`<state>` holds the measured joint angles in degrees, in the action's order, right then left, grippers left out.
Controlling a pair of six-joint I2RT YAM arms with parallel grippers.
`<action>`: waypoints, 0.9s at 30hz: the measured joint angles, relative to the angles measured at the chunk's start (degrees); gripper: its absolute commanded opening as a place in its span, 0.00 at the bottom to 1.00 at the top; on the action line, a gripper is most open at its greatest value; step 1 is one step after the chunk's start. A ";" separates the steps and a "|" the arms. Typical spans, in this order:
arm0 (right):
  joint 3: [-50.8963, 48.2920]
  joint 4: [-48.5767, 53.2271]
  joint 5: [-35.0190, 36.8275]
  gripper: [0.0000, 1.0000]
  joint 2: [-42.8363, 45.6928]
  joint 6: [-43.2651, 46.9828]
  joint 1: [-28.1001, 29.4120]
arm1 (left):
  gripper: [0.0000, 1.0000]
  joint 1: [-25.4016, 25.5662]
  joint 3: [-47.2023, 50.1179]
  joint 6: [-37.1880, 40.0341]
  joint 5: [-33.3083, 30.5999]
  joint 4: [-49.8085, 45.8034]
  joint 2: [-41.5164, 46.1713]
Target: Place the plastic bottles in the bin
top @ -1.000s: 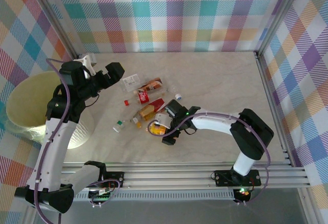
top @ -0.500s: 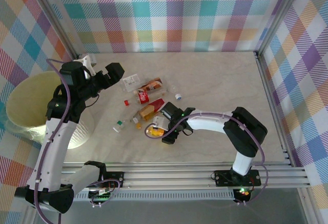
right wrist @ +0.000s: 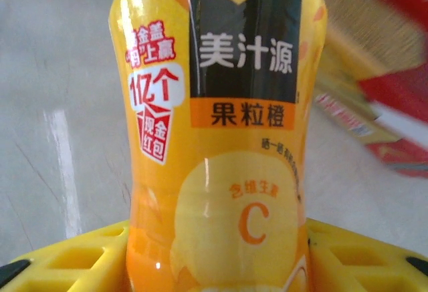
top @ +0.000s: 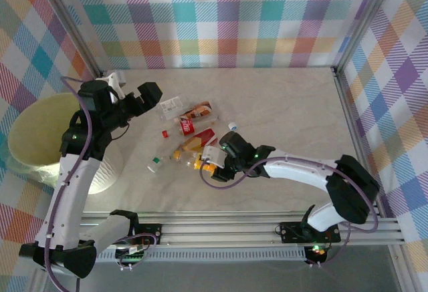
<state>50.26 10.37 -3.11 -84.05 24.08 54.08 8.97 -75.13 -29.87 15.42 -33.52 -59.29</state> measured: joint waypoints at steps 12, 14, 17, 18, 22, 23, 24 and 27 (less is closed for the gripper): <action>-3.67 -14.21 1.79 0.43 8.07 -12.98 -0.72 | 1.00 0.17 1.86 -1.03 4.33 1.20 -1.09; -3.67 -16.02 2.43 0.43 8.63 -15.54 -0.94 | 1.00 0.57 2.78 -1.84 5.01 1.77 -1.62; -3.67 -17.90 3.34 0.41 9.01 -19.12 -1.51 | 1.00 1.88 3.34 -2.60 5.44 2.64 -2.29; -3.67 -18.25 3.69 0.41 9.14 -20.57 -1.79 | 1.00 2.47 3.34 -2.91 5.57 2.82 -2.38; -3.67 -19.26 4.17 0.41 10.40 -26.67 -3.65 | 1.00 5.90 3.34 -3.43 4.98 4.20 -2.38; -3.67 -19.67 4.13 0.41 10.91 -28.20 -4.15 | 1.00 7.04 3.34 -3.43 4.59 4.39 -2.47; -3.67 -20.09 4.09 0.41 11.43 -29.55 -4.61 | 1.00 8.26 3.34 -3.39 4.20 4.85 -2.56; -3.67 -21.81 3.37 0.41 13.14 -33.53 -5.79 | 1.00 12.39 3.32 -3.08 2.45 6.56 -3.39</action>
<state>46.59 -11.44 0.25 -70.91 -9.45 48.29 21.37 -71.81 -32.95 17.87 -26.96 -62.67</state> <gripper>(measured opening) 0.500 0.998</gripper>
